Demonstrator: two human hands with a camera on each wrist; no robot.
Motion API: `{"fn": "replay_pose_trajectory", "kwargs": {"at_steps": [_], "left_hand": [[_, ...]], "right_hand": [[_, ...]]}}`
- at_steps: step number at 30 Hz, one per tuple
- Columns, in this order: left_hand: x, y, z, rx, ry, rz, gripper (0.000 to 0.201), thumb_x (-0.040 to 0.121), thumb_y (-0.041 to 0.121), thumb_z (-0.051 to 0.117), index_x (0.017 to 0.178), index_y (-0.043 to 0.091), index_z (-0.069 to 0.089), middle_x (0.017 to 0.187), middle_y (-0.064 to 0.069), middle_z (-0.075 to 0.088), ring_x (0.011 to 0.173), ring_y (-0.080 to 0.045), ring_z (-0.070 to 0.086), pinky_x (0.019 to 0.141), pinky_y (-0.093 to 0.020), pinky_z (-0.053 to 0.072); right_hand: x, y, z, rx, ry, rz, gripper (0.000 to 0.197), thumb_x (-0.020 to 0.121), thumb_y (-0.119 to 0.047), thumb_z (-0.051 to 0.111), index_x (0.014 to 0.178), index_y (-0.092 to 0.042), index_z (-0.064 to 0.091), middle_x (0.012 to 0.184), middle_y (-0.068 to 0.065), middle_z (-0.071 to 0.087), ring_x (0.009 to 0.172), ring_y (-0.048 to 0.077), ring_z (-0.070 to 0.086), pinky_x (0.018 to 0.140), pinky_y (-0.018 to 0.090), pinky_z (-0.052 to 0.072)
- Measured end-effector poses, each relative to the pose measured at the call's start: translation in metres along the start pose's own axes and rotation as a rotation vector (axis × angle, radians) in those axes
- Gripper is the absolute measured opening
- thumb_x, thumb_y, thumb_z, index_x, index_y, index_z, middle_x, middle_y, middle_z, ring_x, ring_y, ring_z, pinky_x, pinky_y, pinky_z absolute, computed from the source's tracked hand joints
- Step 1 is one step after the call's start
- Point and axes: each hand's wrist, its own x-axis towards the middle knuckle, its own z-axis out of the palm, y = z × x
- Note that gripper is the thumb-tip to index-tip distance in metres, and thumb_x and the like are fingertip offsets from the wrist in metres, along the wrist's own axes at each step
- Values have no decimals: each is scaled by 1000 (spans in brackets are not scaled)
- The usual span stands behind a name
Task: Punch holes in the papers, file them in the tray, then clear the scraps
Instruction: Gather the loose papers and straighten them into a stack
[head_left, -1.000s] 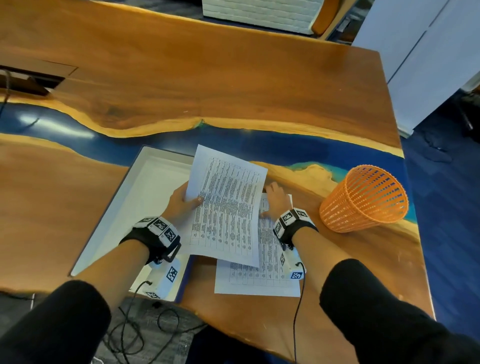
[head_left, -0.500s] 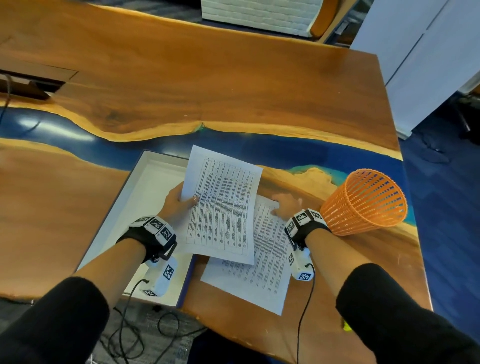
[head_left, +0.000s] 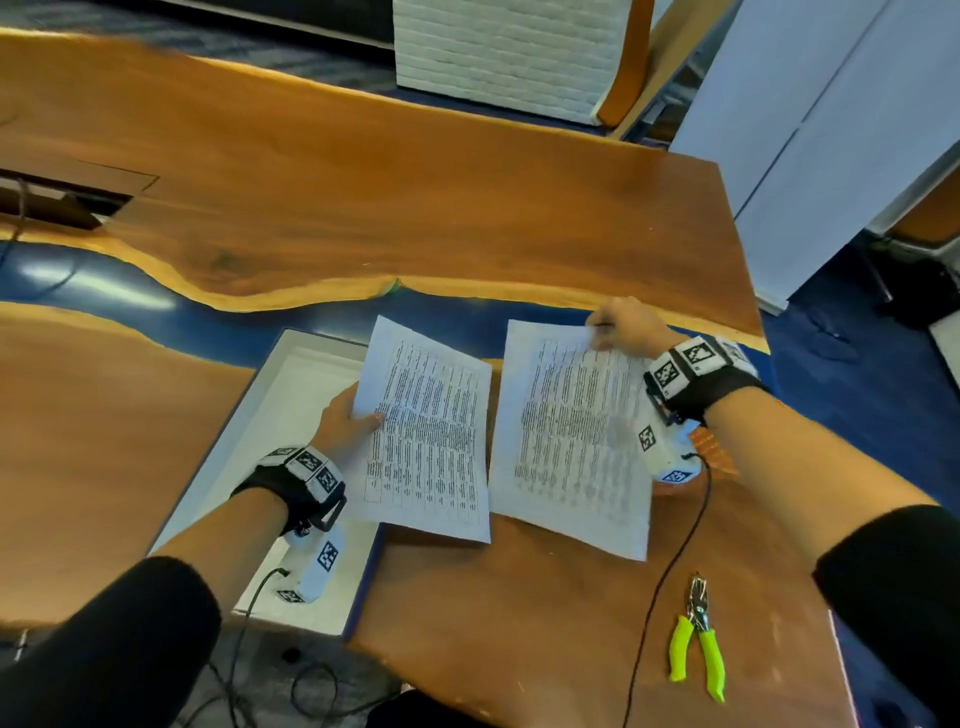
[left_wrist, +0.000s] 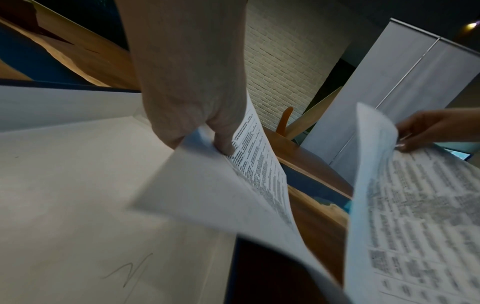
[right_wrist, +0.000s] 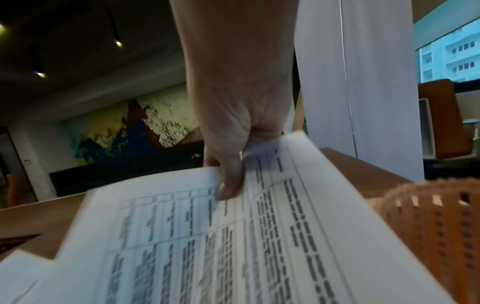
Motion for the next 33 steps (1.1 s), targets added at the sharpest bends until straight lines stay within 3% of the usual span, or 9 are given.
{"fn": "replay_pose_trajectory", "kwargs": {"at_steps": [4, 9, 12, 16, 21, 24, 26, 30, 33], "left_hand": [[12, -21, 0, -36, -42, 19, 62, 73, 44, 69, 131, 25, 54, 125, -4, 64, 114, -26, 62, 98, -52, 48], [4, 3, 9, -49, -87, 73, 66, 74, 44, 66, 131, 14, 53, 120, -2, 66, 103, -11, 67, 93, -43, 52], [2, 12, 15, -16, -75, 112, 89, 66, 70, 60, 135, 14, 49, 121, -2, 64, 102, -11, 63, 92, -33, 49], [2, 22, 24, -65, -72, 82, 58, 85, 39, 62, 134, 10, 49, 127, -13, 61, 111, -30, 62, 97, -51, 49], [0, 36, 42, -216, -209, 14, 48, 92, 9, 58, 138, 8, 44, 129, -15, 59, 115, -34, 60, 94, -51, 51], [-1, 37, 47, -246, -305, -45, 57, 82, 20, 68, 135, 14, 48, 125, -15, 62, 111, -33, 63, 91, -53, 53], [0, 38, 50, -269, -347, -78, 57, 82, 35, 64, 134, 17, 49, 127, -13, 62, 109, -29, 64, 89, -49, 55], [-4, 51, 60, -442, -344, -137, 54, 102, 42, 18, 134, 10, 48, 123, -10, 62, 93, -10, 69, 75, -23, 58], [-4, 53, 65, -371, -282, -38, 38, 101, 25, 39, 135, 9, 46, 133, -10, 57, 103, -11, 64, 89, -26, 54]], "right_hand": [[-7, -9, -38, 99, -145, -157, 32, 85, -10, 66, 58, -25, 58, 59, -1, 52, 57, 12, 44, 58, 26, 36], [-8, -22, -41, 201, -286, -198, 15, 86, -13, 65, 76, -3, 69, 48, -11, 52, 45, 0, 41, 49, 13, 31], [-7, -30, -37, 213, -355, -201, 14, 86, -17, 64, 92, -7, 73, 66, -10, 68, 60, 3, 57, 59, 15, 43], [-7, -43, -26, 273, -340, -221, 19, 90, -20, 60, 73, -17, 68, 63, -21, 66, 54, -3, 56, 56, 19, 41], [2, -43, 3, 348, -187, -247, 26, 90, -23, 60, 96, 0, 71, 142, 7, 47, 132, 17, 40, 102, 31, 30], [1, -45, 16, 440, -191, -206, 32, 90, -18, 60, 89, 14, 67, 94, 15, 65, 81, 4, 58, 72, 15, 44], [2, -44, 22, 443, -161, -188, 40, 89, -20, 61, 72, 16, 59, 55, 10, 40, 47, 8, 33, 51, 20, 30], [3, -43, 28, 460, -71, -113, 31, 87, -21, 65, 84, 9, 70, 58, 13, 51, 51, 18, 36, 53, 28, 29], [5, -44, 33, 470, -34, -101, 23, 85, -19, 67, 84, 4, 70, 76, 23, 65, 64, 36, 52, 63, 37, 41]]}}
